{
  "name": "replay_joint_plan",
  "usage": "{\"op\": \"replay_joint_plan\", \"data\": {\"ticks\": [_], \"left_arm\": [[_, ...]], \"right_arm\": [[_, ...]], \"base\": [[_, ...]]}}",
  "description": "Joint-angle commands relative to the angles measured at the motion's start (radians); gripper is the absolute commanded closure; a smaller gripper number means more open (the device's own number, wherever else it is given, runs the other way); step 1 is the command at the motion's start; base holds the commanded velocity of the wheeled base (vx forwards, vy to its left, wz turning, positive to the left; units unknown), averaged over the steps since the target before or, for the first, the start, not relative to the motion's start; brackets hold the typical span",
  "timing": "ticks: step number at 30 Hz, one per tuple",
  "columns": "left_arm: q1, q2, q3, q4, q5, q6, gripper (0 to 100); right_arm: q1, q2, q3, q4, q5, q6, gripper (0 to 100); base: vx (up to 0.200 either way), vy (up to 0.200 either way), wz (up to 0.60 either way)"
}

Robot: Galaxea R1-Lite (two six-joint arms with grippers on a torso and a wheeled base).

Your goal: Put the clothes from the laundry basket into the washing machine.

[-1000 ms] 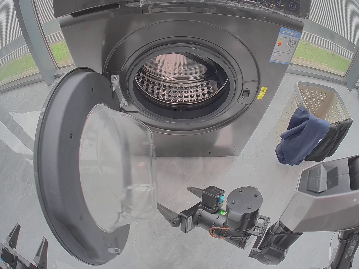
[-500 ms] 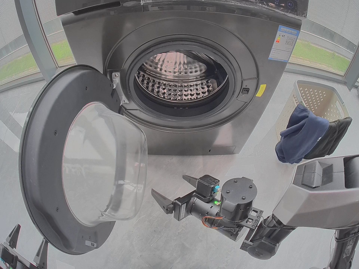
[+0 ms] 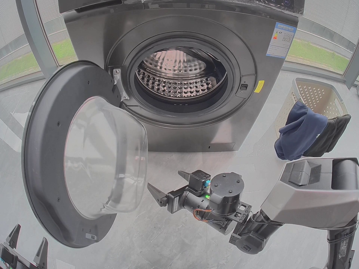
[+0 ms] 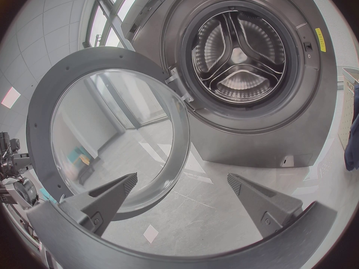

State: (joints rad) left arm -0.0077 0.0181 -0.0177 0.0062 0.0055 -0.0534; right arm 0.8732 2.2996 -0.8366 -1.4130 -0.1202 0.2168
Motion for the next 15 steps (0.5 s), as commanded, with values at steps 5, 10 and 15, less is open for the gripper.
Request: {"op": "replay_joint_plan", "data": {"ticks": [5,10,15], "left_arm": [[0.0,-0.017,0.016,0.0,0.001,0.0,0],[0.0,-0.017,0.015,0.0,0.001,-0.002,0],[0.0,-0.017,0.016,0.0,0.001,-0.002,0]], "right_arm": [[0.043,0.054,-0.16,0.097,0.001,0.001,0],[0.098,0.1,-0.268,0.092,-0.01,0.012,0],[0.082,0.09,-0.262,0.092,-0.012,0.021,0]], "base": [[0.0,0.0,0.0],[0.0,0.0,0.0],[0.0,0.0,0.0]]}}
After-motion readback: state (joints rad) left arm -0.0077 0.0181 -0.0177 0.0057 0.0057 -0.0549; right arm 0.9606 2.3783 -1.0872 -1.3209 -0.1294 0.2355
